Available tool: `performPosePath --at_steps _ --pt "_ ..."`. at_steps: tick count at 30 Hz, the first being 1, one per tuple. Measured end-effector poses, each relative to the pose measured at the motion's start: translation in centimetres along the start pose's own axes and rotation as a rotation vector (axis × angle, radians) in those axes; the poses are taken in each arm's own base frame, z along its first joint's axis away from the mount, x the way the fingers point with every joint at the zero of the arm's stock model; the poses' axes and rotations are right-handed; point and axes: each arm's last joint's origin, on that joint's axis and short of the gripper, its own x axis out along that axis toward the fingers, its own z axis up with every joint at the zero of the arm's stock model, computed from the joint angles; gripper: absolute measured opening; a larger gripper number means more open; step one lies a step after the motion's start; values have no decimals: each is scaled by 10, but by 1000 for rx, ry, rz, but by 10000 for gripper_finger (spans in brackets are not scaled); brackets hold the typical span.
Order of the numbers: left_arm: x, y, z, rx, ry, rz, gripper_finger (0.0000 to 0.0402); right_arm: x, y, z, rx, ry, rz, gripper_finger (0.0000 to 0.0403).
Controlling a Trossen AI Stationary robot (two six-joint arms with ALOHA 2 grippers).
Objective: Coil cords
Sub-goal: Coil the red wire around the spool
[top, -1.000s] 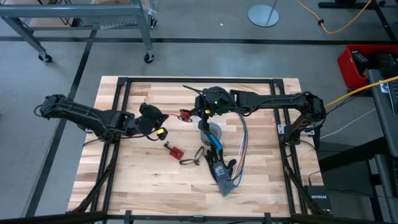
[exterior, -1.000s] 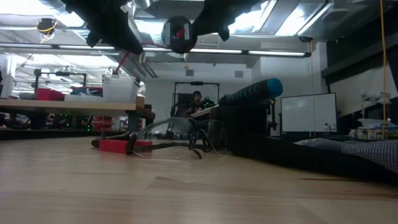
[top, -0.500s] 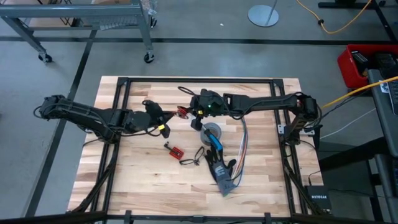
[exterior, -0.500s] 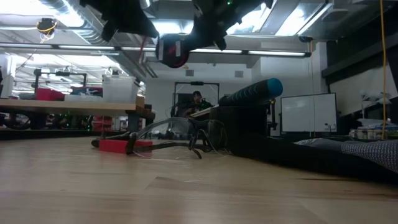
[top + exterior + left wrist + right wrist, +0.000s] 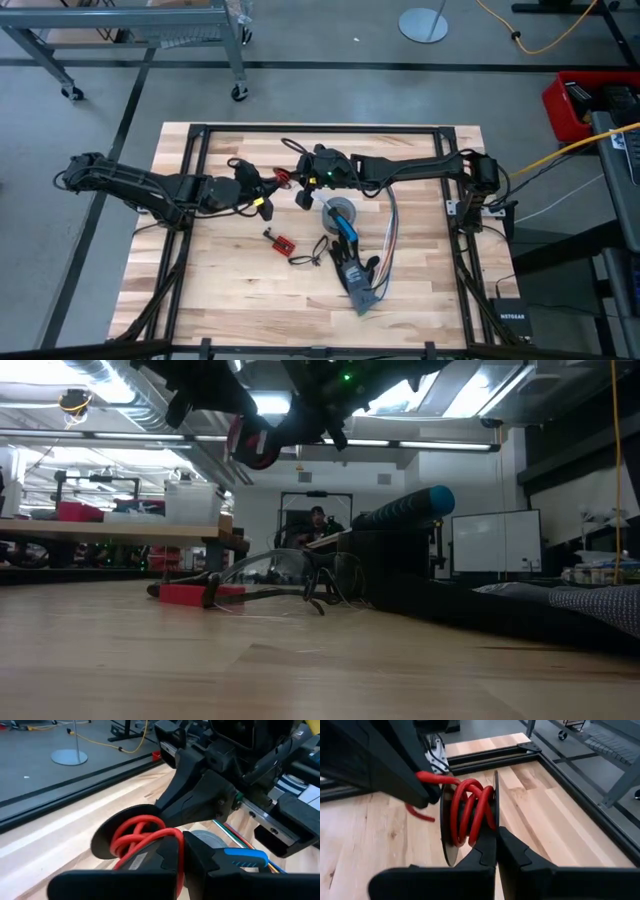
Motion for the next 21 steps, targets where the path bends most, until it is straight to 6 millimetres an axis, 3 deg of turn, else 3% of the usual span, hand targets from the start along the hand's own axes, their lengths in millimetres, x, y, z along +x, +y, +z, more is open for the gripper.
performPosePath --at_steps 10,21 --pt "-1 -1 3 -17 -18 -8 2 1 1 9 45 -109 9 1" --pt "1 -2 4 33 -15 -39 53 -1 1 20 79 -203 37 1"
